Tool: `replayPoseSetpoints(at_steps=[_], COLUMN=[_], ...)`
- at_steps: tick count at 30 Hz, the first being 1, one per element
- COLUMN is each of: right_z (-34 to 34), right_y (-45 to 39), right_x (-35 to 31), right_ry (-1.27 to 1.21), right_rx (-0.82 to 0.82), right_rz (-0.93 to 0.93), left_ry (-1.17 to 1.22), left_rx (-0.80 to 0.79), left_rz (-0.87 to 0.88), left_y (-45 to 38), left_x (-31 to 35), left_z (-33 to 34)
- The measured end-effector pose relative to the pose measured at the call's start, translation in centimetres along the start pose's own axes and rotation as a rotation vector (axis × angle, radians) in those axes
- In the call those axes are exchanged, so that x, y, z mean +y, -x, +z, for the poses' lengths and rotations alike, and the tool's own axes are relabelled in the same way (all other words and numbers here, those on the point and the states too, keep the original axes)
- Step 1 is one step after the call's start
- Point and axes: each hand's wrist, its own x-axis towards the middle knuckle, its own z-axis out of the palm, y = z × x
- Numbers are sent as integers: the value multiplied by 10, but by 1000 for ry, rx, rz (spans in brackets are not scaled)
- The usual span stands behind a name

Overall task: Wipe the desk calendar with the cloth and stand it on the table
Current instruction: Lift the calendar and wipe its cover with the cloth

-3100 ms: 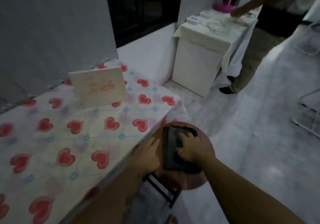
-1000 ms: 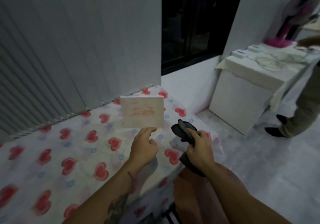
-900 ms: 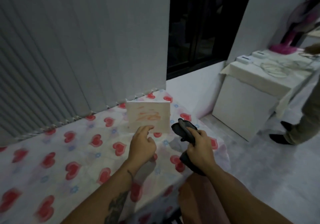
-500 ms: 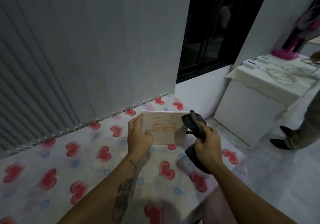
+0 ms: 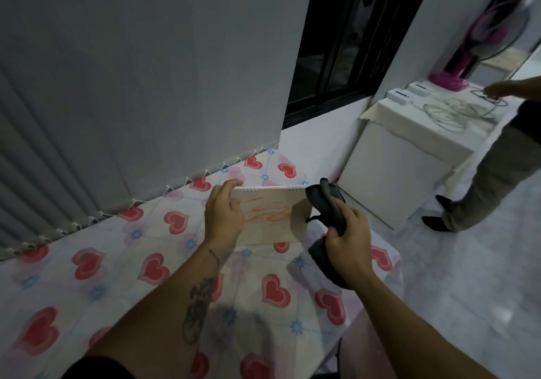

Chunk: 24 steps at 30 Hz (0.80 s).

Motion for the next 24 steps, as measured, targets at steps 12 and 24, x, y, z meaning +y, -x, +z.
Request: replayPoseSetpoints(at_steps=[12, 24], right_z=[-16, -44], right_y=[-1, 42], right_x=[-23, -62], right_ry=[-16, 231], right_rx=[-54, -264], right_rz=[-138, -284], left_ry=[-88, 685], left_rx=[43, 33], left_rz=[342, -309], left_y=[19, 112], left_x=[40, 89], left_z=[-22, -39])
